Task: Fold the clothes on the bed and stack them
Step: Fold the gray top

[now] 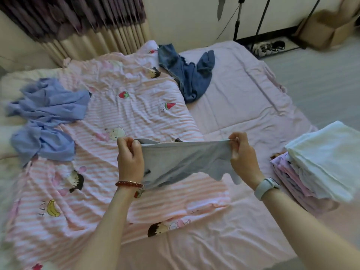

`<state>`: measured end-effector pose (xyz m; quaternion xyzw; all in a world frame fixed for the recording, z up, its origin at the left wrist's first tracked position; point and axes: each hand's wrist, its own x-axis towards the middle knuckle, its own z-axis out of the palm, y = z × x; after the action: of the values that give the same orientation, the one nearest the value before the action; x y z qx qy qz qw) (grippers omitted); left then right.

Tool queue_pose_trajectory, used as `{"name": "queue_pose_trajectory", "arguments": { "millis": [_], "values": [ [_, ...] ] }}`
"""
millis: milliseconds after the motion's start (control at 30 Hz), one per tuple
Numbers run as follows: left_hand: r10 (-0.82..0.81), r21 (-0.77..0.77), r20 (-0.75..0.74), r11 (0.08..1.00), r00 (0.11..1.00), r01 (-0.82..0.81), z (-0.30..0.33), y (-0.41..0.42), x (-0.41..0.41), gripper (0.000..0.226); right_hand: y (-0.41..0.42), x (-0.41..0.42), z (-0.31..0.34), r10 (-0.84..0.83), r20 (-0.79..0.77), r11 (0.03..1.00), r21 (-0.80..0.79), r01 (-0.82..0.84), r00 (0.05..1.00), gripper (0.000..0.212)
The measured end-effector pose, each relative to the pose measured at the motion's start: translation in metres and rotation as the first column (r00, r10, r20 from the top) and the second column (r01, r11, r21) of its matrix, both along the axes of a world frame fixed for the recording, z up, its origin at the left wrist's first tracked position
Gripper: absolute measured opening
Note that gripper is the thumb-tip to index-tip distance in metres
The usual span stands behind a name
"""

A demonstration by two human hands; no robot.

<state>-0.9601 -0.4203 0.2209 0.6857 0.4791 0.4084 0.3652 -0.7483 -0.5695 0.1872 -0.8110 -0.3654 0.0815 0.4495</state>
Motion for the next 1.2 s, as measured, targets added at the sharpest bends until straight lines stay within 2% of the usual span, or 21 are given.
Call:
{"name": "queue_pose_trajectory", "arguments": {
  "millis": [133, 200, 267, 333, 367, 433, 467, 533, 600, 633, 700, 767, 800, 833, 867, 900, 933, 1000, 1033, 1100, 1200],
  "values": [
    [-0.015, 0.198, 0.028, 0.98, 0.999, 0.009, 0.053, 0.017, -0.014, 0.016, 0.018, -0.001, 0.058, 0.028, 0.109, 0.988, 0.146, -0.044, 0.994, 0.027],
    [-0.022, 0.202, 0.039, 0.979, 0.999, 0.014, 0.067, 0.025, -0.026, 0.016, 0.025, -0.006, 0.081, 0.136, 0.153, 0.98, 0.125, -0.155, 0.979, 0.032],
    [-0.055, 0.075, -0.006, 0.996, 0.998, 0.055, 0.073, 0.03, -0.042, 0.014, 0.026, -0.009, 0.093, 0.254, 0.133, 0.966, 0.022, -0.259, 0.958, 0.037],
    [-0.169, -0.145, -0.114, 0.978, 0.979, 0.152, 0.068, 0.032, -0.062, 0.013, 0.02, -0.012, 0.097, 0.342, 0.091, 0.932, -0.164, -0.325, 0.935, 0.044],
    [-0.254, -0.238, -0.176, 0.948, 0.951, 0.209, 0.063, 0.031, -0.074, 0.015, 0.014, -0.013, 0.095, 0.375, 0.058, 0.894, -0.287, -0.344, 0.925, 0.04],
    [-0.409, -0.4, -0.211, 0.865, 0.888, 0.304, 0.048, 0.025, -0.099, 0.019, -0.001, -0.023, 0.086, 0.42, -0.034, 0.784, -0.49, -0.382, 0.907, 0.015],
    [-0.461, -0.436, -0.21, 0.833, 0.862, 0.339, 0.04, 0.021, -0.109, 0.032, -0.009, -0.03, 0.081, 0.424, -0.063, 0.751, -0.533, -0.39, 0.904, 0.013],
    [-0.453, -0.438, -0.2, 0.834, 0.869, 0.334, 0.031, 0.015, -0.119, 0.045, -0.019, -0.041, 0.067, 0.388, -0.041, 0.82, -0.441, -0.365, 0.921, 0.023],
    [-0.305, -0.364, -0.155, 0.902, 0.94, 0.233, 0.028, 0.014, -0.115, 0.016, -0.021, -0.05, 0.061, 0.278, 0.007, 0.95, -0.152, -0.274, 0.961, 0.017],
    [-0.201, -0.262, -0.19, 0.954, 0.961, 0.148, 0.03, 0.015, -0.111, 0.008, -0.018, -0.054, 0.064, 0.252, -0.008, 0.967, -0.049, -0.252, 0.968, 0.015],
    [-0.026, -0.06, -0.324, 0.998, 0.946, 0.007, 0.042, 0.018, -0.103, 0.008, -0.011, -0.063, 0.077, 0.379, -0.123, 0.924, 0.001, -0.381, 0.917, 0.016],
    [-0.038, -0.047, -0.323, 0.999, 0.946, 0.025, 0.059, 0.023, -0.099, 0.01, -0.006, -0.08, 0.095, 0.602, -0.401, 0.729, -0.077, -0.681, 0.69, 0.009],
    [-0.105, -0.075, -0.291, 0.993, 0.951, 0.087, 0.064, 0.025, -0.099, 0.013, -0.004, -0.09, 0.104, 0.631, -0.557, 0.58, -0.125, -0.805, 0.54, 0.005],
    [-0.197, -0.113, -0.25, 0.978, 0.948, 0.173, 0.07, 0.027, -0.098, 0.018, -0.002, -0.097, 0.108, 0.612, -0.657, 0.476, -0.14, -0.868, 0.441, 0.015],
    [-0.291, -0.159, -0.176, 0.951, 0.94, 0.264, 0.074, 0.028, -0.098, 0.021, 0.001, -0.106, 0.112, 0.591, -0.706, 0.447, -0.116, -0.887, 0.39, 0.025],
    [-0.361, -0.206, -0.077, 0.918, 0.929, 0.339, 0.079, 0.027, -0.099, 0.022, 0.006, -0.111, 0.111, 0.598, -0.692, 0.49, -0.084, -0.868, 0.405, 0.03],
    [-0.405, -0.249, 0.034, 0.882, 0.914, 0.4, 0.082, 0.024, -0.099, 0.022, 0.014, -0.116, 0.111, 0.61, -0.617, 0.595, -0.059, -0.802, 0.498, 0.027],
    [-0.447, -0.303, 0.2, 0.818, 0.872, 0.489, 0.085, 0.017, -0.101, 0.021, 0.03, -0.12, 0.112, 0.541, -0.347, 0.807, -0.044, -0.589, 0.766, 0.018],
    [-0.459, -0.318, 0.258, 0.791, 0.85, 0.523, 0.087, 0.012, -0.101, 0.02, 0.038, -0.122, 0.113, 0.515, -0.256, 0.845, -0.006, -0.535, 0.818, 0.024],
    [-0.471, -0.327, 0.363, 0.743, 0.804, 0.584, 0.091, 0.004, -0.1, 0.017, 0.051, -0.129, 0.119, 0.585, -0.23, 0.805, 0.048, -0.591, 0.778, 0.035],
    [-0.469, -0.296, 0.486, 0.706, 0.738, 0.643, 0.1, -0.001, -0.1, 0.01, 0.063, -0.141, 0.127, 0.713, -0.258, 0.676, 0.006, -0.737, 0.652, 0.049]
  ]
}}
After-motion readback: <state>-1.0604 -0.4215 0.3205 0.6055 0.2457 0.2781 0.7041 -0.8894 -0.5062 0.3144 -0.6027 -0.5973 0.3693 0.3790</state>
